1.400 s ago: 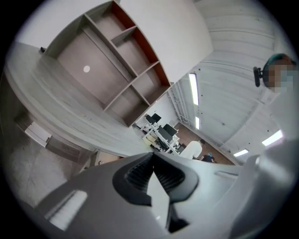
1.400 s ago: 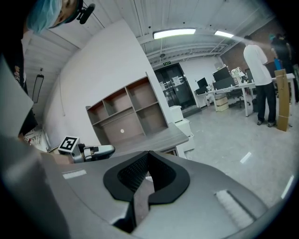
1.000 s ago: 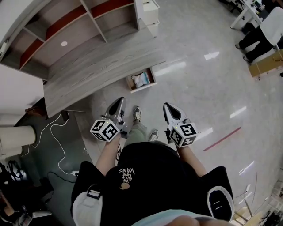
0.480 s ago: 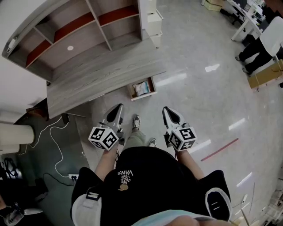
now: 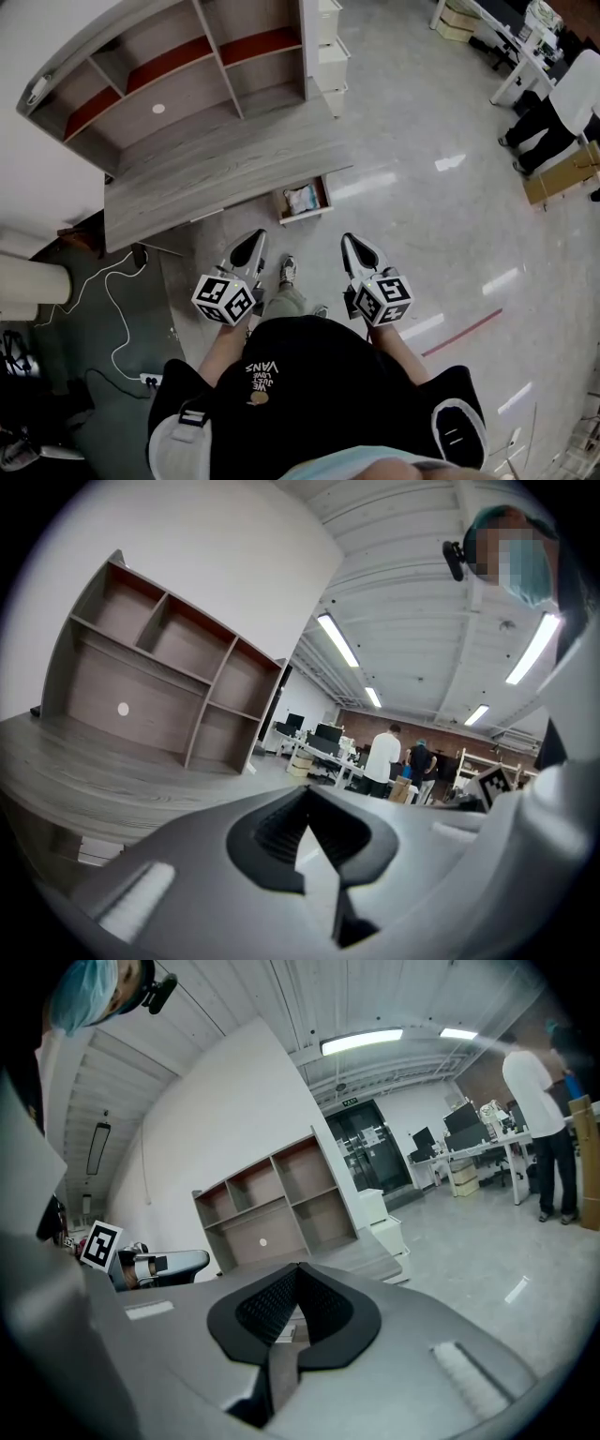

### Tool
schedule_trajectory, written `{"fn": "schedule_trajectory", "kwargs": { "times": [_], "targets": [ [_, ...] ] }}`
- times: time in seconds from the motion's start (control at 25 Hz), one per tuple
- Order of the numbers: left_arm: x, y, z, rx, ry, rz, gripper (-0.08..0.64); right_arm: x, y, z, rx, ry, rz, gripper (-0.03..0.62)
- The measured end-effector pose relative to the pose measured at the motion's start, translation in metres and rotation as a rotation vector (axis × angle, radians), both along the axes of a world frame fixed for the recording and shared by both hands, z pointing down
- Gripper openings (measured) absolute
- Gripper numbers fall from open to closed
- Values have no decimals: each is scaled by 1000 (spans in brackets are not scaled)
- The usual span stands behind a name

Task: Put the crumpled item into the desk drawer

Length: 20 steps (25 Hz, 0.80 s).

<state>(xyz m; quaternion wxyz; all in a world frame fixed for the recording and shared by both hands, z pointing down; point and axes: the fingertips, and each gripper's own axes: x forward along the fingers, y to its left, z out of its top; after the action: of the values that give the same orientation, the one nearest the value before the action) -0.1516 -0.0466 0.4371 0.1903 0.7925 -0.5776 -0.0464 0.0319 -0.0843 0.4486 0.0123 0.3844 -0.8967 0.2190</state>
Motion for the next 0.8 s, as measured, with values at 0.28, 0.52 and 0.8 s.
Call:
{"fn": "schedule_trajectory", "kwargs": {
  "times": [0.28, 0.52, 0.8],
  "targets": [
    [-2, 6, -1, 3, -11, -1, 52, 0, -2, -6, 19, 11, 11, 2],
    [-2, 7, -2, 3, 4, 3, 52, -1, -3, -9, 27, 20, 17, 2],
    [-3, 7, 2, -7, 12, 17, 52, -6, -5, -5, 16, 36, 18, 2]
  ]
}}
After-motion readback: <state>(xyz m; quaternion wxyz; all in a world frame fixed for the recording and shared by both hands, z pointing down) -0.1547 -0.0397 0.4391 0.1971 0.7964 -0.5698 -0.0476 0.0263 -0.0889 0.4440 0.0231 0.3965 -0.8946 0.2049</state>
